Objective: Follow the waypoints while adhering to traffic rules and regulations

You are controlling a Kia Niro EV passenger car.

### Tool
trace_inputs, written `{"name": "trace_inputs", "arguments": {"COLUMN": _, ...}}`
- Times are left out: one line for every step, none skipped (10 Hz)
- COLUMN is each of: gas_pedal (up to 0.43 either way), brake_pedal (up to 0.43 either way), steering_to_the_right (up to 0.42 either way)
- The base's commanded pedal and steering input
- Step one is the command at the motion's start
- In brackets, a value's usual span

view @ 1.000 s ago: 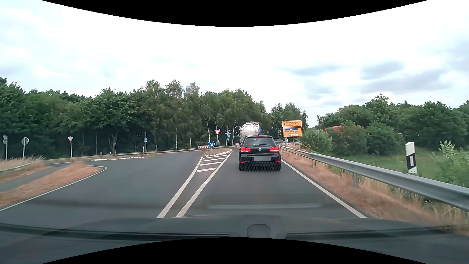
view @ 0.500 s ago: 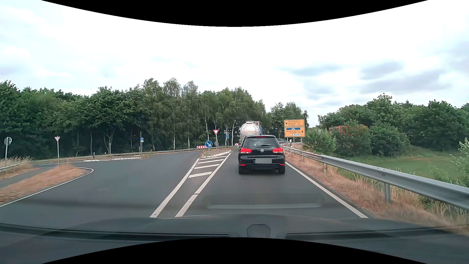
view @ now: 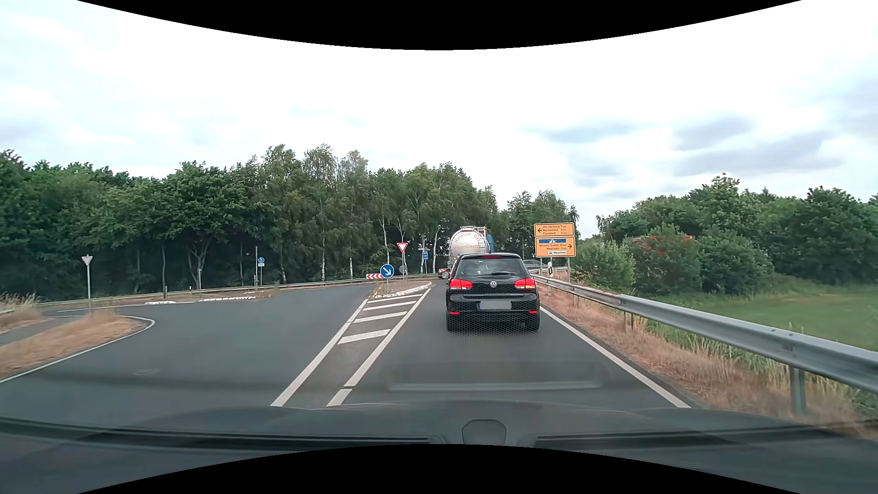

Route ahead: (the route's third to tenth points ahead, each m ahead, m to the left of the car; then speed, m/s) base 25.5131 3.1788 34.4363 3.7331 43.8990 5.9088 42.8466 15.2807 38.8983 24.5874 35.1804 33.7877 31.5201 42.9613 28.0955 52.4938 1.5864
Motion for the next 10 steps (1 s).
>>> {"name": "trace_inputs", "arguments": {"gas_pedal": 0.000, "brake_pedal": 0.000, "steering_to_the_right": 0.003}}
{"name": "trace_inputs", "arguments": {"gas_pedal": 0.000, "brake_pedal": 0.000, "steering_to_the_right": 0.003}}
{"name": "trace_inputs", "arguments": {"gas_pedal": 0.000, "brake_pedal": 0.000, "steering_to_the_right": 0.003}}
{"name": "trace_inputs", "arguments": {"gas_pedal": 0.000, "brake_pedal": 0.000, "steering_to_the_right": 0.003}}
{"name": "trace_inputs", "arguments": {"gas_pedal": 0.008, "brake_pedal": 0.000, "steering_to_the_right": 0.003}}
{"name": "trace_inputs", "arguments": {"gas_pedal": 0.039, "brake_pedal": 0.000, "steering_to_the_right": 0.003}}
{"name": "trace_inputs", "arguments": {"gas_pedal": 0.079, "brake_pedal": 0.000, "steering_to_the_right": 0.003}}
{"name": "trace_inputs", "arguments": {"gas_pedal": 0.087, "brake_pedal": 0.000, "steering_to_the_right": 0.003}}
{"name": "trace_inputs", "arguments": {"gas_pedal": 0.098, "brake_pedal": 0.000, "steering_to_the_right": 0.003}}
{"name": "trace_inputs", "arguments": {"gas_pedal": 0.118, "brake_pedal": 0.000, "steering_to_the_right": 0.005}}
